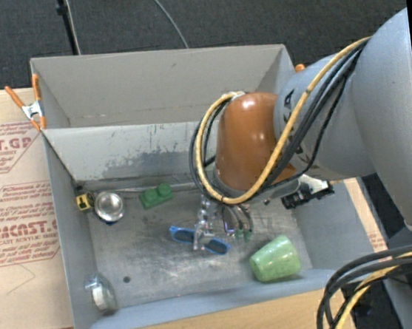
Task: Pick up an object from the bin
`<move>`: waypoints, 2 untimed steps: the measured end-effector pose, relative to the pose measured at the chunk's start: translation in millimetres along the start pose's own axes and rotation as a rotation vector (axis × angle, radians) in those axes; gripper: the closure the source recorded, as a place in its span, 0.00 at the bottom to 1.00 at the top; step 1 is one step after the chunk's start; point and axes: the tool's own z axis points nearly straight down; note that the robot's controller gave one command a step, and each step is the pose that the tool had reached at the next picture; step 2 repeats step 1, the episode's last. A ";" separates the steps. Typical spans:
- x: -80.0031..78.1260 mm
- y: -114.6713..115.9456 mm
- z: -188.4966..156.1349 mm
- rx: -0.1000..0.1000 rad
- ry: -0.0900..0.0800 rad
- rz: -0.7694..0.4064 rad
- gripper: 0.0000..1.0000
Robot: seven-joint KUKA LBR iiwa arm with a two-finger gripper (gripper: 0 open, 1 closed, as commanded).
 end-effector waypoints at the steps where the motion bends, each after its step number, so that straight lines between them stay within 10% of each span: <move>1: -1.1 0.9 -58.0 0.000 -0.001 -0.001 1.00; 2: -1.1 0.9 -58.0 0.000 -0.001 -0.001 1.00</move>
Offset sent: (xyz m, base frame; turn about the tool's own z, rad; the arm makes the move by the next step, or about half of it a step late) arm 0.0000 0.0000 0.0549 0.0000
